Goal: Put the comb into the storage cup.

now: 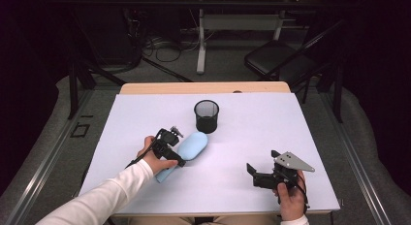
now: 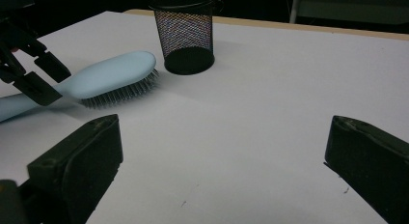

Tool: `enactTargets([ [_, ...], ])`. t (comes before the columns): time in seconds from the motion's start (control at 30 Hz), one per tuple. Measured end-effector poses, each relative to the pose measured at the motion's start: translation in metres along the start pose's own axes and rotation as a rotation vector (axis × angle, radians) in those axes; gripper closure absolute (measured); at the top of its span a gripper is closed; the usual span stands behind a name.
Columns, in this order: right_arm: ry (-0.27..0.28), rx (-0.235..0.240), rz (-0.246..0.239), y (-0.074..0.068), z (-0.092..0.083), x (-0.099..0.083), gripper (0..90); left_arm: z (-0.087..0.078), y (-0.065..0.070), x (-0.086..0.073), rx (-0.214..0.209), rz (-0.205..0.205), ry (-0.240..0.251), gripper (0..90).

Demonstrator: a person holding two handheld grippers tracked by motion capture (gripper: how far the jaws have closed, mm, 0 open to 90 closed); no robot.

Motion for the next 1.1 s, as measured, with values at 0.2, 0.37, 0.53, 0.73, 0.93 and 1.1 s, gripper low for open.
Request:
enactTargets([
  [0.2, 0.000, 0.001, -0.001, 0.000, 0.000, 0.000, 0.0, 0.004, 0.002, 0.000, -0.011, -0.006, -0.013, 33.0],
  [0.37, -0.002, 0.001, -0.002, 0.000, 0.000, 0.000, 0.0, 0.007, 0.002, 0.000, 0.006, 0.006, -0.025, 35.7],
  [0.53, -0.005, 0.000, 0.000, 0.001, 0.000, -0.001, 0.0, 0.010, 0.003, 0.000, 0.005, 0.010, -0.024, 39.0],
  [0.73, -0.004, 0.000, -0.002, 0.001, 0.000, -0.001, 0.0, 0.013, 0.003, -0.001, 0.013, 0.021, -0.031, 46.8],
  [0.93, -0.006, -0.003, -0.004, 0.001, 0.000, -0.001, 0.1, 0.015, 0.003, 0.000, 0.026, 0.026, -0.031, 52.4],
  [1.1, -0.007, -0.004, -0.001, 0.001, 0.000, -0.001, 0.2, 0.015, 0.003, 0.000, 0.035, 0.030, -0.029, 55.6],
])
Point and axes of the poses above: each handheld gripper's, and its own axes: z roughly forward along the jaws, x roughly out of its top, y roughly to its right, the point moved 10 cm from there along z, roughly forward along the jaws, and after that the axes turned 4 degrees about z, right-handed, at the moved point
